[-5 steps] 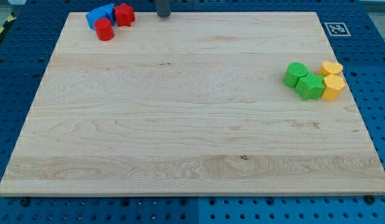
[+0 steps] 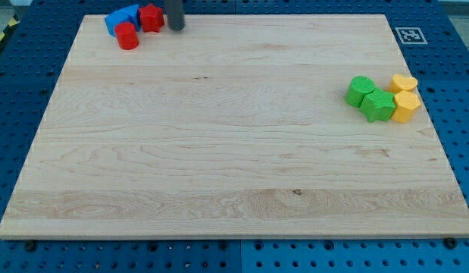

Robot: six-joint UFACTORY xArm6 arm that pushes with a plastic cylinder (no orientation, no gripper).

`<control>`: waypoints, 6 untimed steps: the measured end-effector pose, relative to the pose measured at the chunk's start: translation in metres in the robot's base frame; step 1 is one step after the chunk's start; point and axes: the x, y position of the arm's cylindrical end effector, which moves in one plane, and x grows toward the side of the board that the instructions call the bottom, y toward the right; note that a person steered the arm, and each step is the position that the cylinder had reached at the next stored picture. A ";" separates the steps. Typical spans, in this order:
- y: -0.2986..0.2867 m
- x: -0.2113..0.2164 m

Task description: Move your arm to the left of the cube

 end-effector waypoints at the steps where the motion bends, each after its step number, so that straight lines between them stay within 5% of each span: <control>1: -0.025 0.069; 2: -0.044 0.117; 4: -0.172 0.053; 6: -0.149 0.022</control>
